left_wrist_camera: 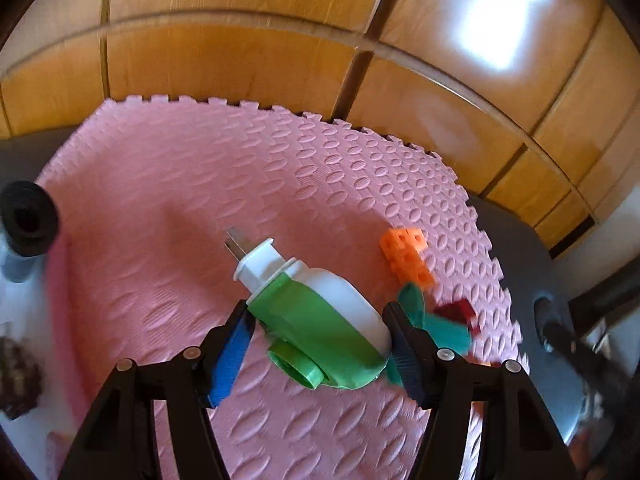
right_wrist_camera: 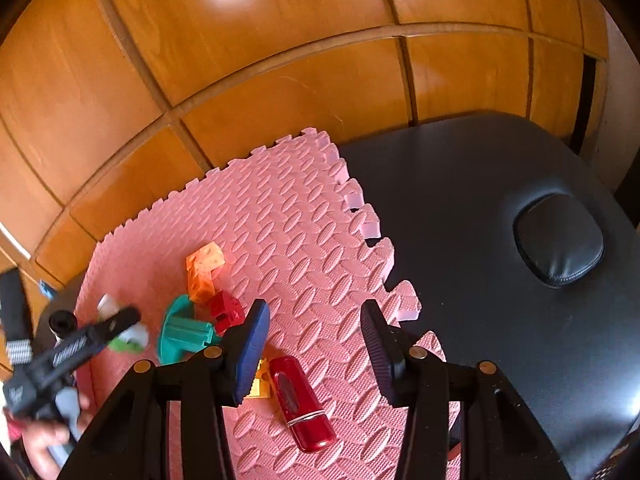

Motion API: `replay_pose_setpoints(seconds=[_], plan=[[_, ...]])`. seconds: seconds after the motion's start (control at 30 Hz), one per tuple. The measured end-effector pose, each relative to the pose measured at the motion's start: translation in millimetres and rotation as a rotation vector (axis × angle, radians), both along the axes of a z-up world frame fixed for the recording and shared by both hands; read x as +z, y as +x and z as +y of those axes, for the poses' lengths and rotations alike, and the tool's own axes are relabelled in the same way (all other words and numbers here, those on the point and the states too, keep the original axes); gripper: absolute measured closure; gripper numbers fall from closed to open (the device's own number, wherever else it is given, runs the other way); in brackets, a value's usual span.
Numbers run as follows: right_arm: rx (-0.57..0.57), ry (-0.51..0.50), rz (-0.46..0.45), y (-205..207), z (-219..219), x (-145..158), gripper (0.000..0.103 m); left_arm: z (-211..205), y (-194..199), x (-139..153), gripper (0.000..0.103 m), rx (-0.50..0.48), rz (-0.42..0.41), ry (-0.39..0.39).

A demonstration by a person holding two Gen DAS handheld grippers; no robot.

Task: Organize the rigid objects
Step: 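Grasp the green-and-white bottle with the left tool, then carry the green-and-white bottle toward the box while the right tool grasps the red cylinder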

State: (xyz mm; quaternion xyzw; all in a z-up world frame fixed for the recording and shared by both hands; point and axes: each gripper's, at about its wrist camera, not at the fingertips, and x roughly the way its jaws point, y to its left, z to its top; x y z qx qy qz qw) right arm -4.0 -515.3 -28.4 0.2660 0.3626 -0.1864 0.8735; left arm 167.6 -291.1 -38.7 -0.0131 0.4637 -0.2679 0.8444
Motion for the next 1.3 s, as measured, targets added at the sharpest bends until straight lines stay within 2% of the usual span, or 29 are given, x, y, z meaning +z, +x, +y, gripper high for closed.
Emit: replay_pose_setpoints(seconds=[0.13, 0.3, 0.67, 0.73, 0.77, 1.0, 1.3], plan=[[0.025, 0.067, -0.011, 1, -3, -4, 0.056, 15, -28, 11, 0.037, -0.032, -0.057, 0.018], [0.092, 0.094, 0.055, 7, 3, -14, 0.056, 32, -56, 20, 0.037, -0.061, -0.094, 0.028], [0.232, 0.03, 0.214, 12, 29, -30, 0.059, 61, -104, 40, 0.037, -0.08, -0.174, 0.031], [0.248, 0.004, 0.275, 16, 33, -40, 0.067, 68, -109, 42, 0.037, -0.076, -0.183, 0.028], [0.252, -0.028, 0.306, 18, 37, -44, 0.077, 72, -111, 43, 0.037, -0.072, -0.184, 0.025], [0.28, -0.152, 0.342, 19, 57, -46, 0.075, 115, -121, 41, 0.037, -0.004, -0.151, 0.006], [0.282, -0.18, 0.335, 18, 59, -46, 0.075, 205, -113, 33, 0.037, 0.198, -0.12, 0.019]])
